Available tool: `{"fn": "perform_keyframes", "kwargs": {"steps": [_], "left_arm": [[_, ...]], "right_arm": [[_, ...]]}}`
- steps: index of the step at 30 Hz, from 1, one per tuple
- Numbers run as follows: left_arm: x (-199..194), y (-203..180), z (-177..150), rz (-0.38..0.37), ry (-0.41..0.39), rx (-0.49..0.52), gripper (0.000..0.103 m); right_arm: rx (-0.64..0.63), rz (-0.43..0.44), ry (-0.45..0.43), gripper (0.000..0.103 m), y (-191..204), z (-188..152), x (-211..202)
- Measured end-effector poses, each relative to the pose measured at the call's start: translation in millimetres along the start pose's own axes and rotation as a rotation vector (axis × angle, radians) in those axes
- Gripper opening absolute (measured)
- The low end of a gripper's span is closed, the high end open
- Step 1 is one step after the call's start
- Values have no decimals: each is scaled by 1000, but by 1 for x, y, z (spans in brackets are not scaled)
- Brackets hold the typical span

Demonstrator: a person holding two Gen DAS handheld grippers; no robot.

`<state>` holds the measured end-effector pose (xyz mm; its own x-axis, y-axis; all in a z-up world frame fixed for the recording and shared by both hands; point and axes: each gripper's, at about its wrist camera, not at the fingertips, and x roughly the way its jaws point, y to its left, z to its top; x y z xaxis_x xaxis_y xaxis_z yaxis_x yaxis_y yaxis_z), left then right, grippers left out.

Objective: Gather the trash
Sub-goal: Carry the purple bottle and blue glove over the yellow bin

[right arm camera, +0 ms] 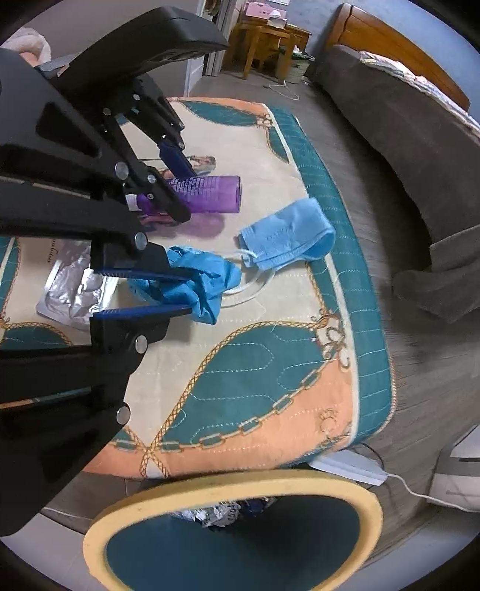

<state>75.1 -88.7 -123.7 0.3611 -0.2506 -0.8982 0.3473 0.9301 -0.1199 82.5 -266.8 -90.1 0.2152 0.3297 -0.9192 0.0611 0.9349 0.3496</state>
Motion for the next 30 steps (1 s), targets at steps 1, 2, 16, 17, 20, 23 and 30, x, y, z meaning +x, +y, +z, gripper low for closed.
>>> {"fn": "perform_keyframes", "kwargs": {"steps": [1, 2, 16, 17, 20, 23, 30], "left_arm": [[-3, -2, 0, 4, -7, 6, 34], [-7, -3, 1, 8, -16, 12, 34], [-117, -52, 43, -16, -220, 139, 33], [-127, -58, 47, -17, -238, 153, 33], [-154, -80, 60, -26, -280, 212, 33], [-168, -94, 58, -35, -299, 255, 33], [-145, -118, 48, -106, -262, 257, 33]], "right_arm": [[-8, -8, -13, 12, 1, -1, -6], [-8, -8, -21, 12, 0, 0, -11], [40, -71, -289, 12, -25, -1, -134], [40, -83, -314, 12, -26, -3, -145], [38, -105, -368, 12, -34, -10, -171], [55, -109, -383, 12, -46, -20, -182], [99, -175, -370, 12, -78, -32, -177]]}}
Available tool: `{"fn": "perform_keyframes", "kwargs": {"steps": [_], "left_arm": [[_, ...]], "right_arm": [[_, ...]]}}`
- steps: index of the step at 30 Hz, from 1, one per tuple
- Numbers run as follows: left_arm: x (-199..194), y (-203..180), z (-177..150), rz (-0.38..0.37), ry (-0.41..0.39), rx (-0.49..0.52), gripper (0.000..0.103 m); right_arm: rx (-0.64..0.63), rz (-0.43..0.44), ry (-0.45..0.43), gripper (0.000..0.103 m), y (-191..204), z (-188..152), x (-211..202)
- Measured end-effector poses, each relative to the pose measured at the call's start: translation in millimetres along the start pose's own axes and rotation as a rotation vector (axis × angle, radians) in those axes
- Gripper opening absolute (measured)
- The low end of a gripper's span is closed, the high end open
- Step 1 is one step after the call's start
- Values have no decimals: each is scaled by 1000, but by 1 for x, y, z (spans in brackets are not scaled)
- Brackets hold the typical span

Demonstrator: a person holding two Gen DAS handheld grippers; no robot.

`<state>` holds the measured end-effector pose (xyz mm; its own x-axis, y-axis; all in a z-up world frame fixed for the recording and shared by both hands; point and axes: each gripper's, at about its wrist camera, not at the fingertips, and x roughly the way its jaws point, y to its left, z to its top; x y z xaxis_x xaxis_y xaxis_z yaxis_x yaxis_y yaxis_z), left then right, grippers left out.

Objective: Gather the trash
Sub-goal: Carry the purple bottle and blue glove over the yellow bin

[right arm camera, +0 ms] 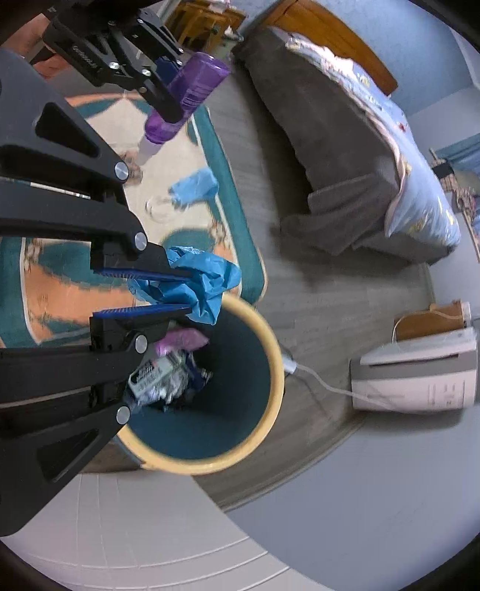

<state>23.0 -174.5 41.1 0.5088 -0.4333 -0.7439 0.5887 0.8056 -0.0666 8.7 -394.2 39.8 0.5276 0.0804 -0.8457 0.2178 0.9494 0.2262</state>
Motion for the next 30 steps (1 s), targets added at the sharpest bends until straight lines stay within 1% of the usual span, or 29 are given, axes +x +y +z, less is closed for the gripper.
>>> {"fn": "perform_keyframes", "kwargs": {"steps": [5, 9, 13, 16, 20, 24, 30], "left_arm": [[12, -9, -12, 0, 27, 52, 33], [19, -6, -19, 8, 53, 29, 33], [26, -7, -22, 48, 65, 44, 33], [30, -9, -21, 60, 74, 32, 33], [37, -15, -13, 55, 77, 2, 33], [48, -34, -2, 47, 68, 19, 33], [60, -64, 15, 31, 39, 73, 33]], "right_arm": [[-3, -47, 23, 12, -10, -1, 18], [-23, -47, 48, 12, -4, 1, 33], [-86, -55, 40, 12, 9, 5, 37], [-94, -45, 36, 12, 6, 7, 38], [-57, -42, 18, 12, -13, 14, 35], [22, -33, 15, 12, -44, 17, 37], [108, -96, 7, 12, -84, 18, 41]]}}
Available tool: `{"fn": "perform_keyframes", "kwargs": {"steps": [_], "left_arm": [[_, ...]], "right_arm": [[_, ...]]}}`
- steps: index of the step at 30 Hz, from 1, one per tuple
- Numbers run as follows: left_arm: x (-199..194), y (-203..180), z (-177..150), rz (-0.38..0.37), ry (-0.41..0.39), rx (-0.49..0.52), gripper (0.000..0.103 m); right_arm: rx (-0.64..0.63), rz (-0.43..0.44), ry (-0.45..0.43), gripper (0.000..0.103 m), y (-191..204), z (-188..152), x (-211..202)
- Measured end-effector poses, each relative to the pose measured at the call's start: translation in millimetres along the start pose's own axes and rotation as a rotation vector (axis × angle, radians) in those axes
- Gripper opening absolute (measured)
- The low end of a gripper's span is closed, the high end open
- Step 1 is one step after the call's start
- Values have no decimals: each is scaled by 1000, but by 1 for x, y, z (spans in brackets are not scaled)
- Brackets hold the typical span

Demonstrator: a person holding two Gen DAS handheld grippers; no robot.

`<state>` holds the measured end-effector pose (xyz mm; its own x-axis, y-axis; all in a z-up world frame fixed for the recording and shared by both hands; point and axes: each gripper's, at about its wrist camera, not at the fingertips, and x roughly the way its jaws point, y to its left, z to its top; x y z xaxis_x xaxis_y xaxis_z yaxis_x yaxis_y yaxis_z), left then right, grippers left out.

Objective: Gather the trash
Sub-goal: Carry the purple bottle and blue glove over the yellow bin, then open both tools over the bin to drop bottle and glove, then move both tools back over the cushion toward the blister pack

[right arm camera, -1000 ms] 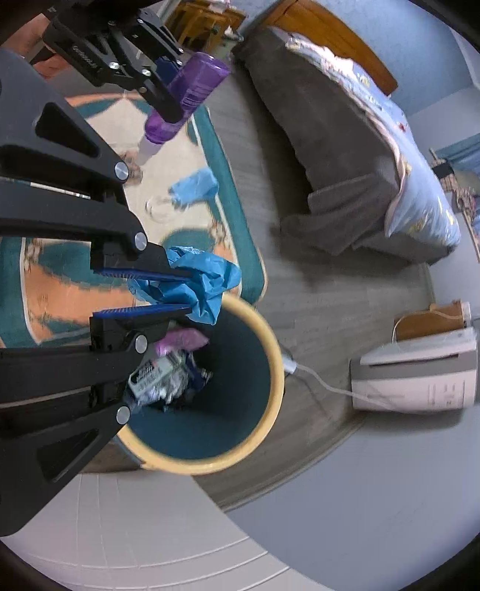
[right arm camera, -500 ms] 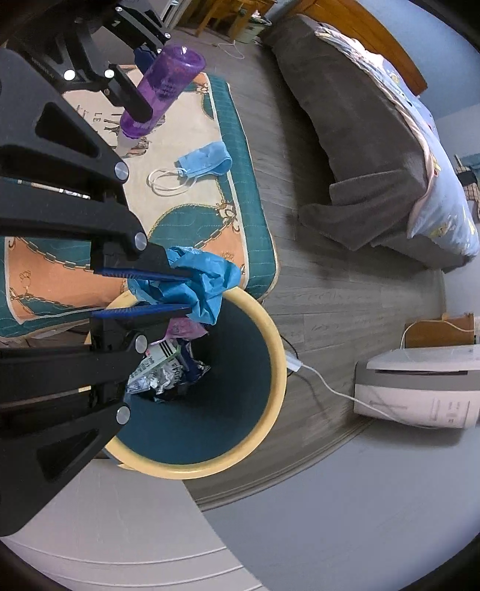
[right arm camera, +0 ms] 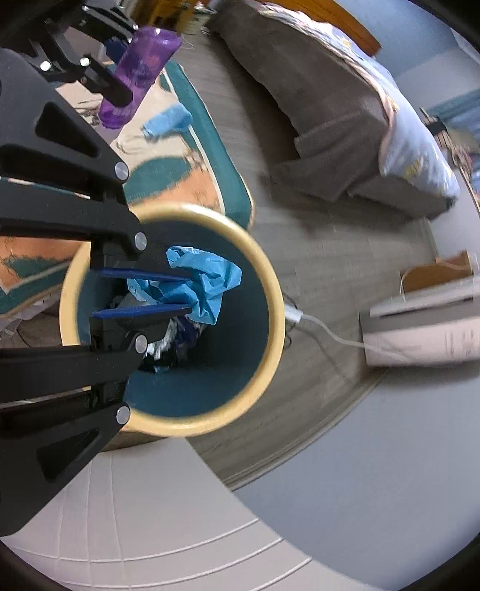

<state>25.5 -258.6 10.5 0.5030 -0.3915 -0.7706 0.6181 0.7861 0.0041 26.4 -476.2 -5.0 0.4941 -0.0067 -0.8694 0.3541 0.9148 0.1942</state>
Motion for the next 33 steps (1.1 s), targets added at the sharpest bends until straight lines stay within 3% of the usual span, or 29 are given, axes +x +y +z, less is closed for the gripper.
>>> {"fn": "perform_keyframes", "kwargs": {"steps": [10, 20, 22, 24, 27, 28, 29, 31, 33], "left_arm": [[43, -49, 20, -53, 28, 81, 33], [56, -55, 36, -60, 13, 66, 36], [55, -55, 36, -59, 11, 75, 39], [54, -53, 34, -55, 6, 76, 45], [52, -47, 29, -56, 11, 61, 53], [50, -44, 27, -55, 13, 55, 61], [48, -41, 25, -50, 13, 52, 75], [40, -33, 19, -16, 2, 48, 90], [29, -22, 12, -3, -2, 38, 91]], "right_arm": [[102, -68, 12, 12, -39, -2, 9], [132, -64, 5, 15, -40, -1, 13], [127, -59, 10, 23, -39, -1, 14], [122, -51, 7, 39, -37, -1, 14], [115, -45, 3, 48, -35, 0, 12], [114, -42, 1, 52, -34, 0, 12], [111, -39, -1, 61, -33, 0, 12], [104, -33, -6, 76, -30, 1, 10], [96, -20, -17, 90, -26, 1, 8]]}}
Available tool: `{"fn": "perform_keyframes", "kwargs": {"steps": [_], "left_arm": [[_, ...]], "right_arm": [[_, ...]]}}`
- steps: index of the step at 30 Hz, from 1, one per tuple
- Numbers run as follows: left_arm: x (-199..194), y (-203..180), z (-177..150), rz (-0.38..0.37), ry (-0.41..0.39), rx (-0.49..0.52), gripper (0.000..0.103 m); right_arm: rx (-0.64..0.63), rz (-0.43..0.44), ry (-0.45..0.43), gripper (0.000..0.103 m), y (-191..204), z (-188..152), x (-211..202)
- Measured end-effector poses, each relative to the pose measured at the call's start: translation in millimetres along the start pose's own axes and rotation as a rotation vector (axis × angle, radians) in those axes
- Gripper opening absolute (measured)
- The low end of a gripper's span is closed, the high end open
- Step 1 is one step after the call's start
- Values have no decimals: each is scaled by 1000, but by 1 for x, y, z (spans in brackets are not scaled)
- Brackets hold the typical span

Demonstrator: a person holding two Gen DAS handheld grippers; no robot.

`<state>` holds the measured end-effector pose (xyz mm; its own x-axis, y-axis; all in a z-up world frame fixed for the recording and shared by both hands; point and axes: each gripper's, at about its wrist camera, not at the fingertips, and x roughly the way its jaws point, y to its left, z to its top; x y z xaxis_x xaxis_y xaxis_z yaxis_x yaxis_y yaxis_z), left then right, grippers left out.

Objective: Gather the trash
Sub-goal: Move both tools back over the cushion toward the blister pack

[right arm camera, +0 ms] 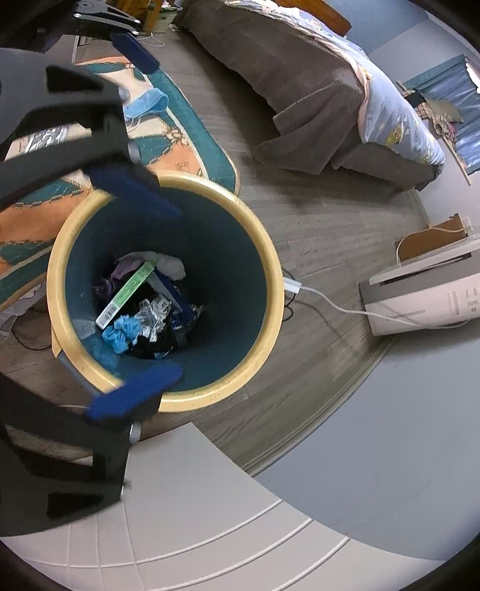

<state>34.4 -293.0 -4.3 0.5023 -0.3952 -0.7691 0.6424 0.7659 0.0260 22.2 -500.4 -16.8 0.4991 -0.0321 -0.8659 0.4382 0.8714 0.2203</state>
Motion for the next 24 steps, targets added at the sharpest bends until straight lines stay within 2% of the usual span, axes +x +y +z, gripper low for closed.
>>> {"fn": "perform_keyframes", "kwargs": {"steps": [4, 15, 19, 24], "left_arm": [[-16, 28, -13, 39, 14, -46, 92], [-67, 111, -61, 175, 19, -159, 94], [-72, 133, -80, 181, 26, -243, 94], [-72, 149, -96, 218, 35, -266, 94]], "right_arm": [[-42, 17, -4, 96, 13, 0, -1], [-143, 26, 5, 97, 52, -6, 0], [-194, 29, 14, 97, 71, -10, 2], [-283, 35, 13, 97, 98, -18, 1]]}}
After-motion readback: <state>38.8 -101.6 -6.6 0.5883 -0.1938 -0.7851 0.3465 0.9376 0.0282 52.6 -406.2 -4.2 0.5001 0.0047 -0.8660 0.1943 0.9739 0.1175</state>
